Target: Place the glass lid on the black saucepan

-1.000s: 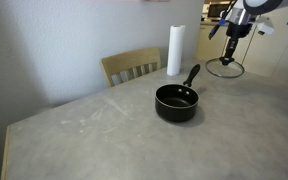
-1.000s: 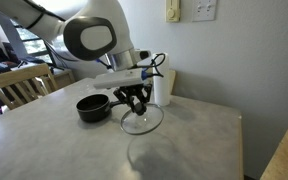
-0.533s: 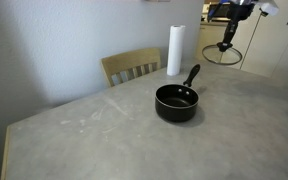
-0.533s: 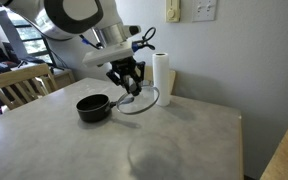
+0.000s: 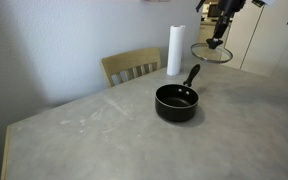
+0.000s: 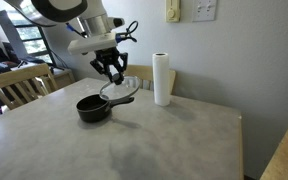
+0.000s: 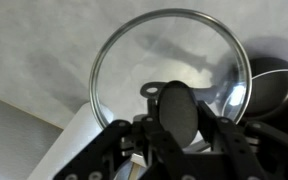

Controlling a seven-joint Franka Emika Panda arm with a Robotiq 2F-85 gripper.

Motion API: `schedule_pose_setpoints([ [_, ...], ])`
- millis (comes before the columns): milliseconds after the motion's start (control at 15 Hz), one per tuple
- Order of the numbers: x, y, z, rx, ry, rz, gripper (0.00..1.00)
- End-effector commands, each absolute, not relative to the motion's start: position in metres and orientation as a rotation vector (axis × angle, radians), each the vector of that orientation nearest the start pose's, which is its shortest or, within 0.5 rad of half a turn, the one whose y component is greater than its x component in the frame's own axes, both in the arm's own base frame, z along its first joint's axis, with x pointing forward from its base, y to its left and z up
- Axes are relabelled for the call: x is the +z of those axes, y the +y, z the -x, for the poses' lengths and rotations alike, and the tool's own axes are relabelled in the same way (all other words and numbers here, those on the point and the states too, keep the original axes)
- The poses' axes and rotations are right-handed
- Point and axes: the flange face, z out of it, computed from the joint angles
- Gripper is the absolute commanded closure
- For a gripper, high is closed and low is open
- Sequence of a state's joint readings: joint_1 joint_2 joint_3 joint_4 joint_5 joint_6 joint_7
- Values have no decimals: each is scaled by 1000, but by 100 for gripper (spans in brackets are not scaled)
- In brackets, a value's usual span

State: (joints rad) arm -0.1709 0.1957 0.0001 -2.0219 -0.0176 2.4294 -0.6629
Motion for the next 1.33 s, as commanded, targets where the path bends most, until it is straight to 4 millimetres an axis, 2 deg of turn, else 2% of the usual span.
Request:
schedule_pose_setpoints([
  [0,386,-78,-594,-264,-860,3046,84],
  [533,378,-1,-612,-240,-937,2977,84],
  [867,363,45,-610,-176,-1023,2955,84],
  [1067,342,59,-613,-152,-1074,2940,84],
  [1267,318,61,-618,-112,-1082,2928,84],
])
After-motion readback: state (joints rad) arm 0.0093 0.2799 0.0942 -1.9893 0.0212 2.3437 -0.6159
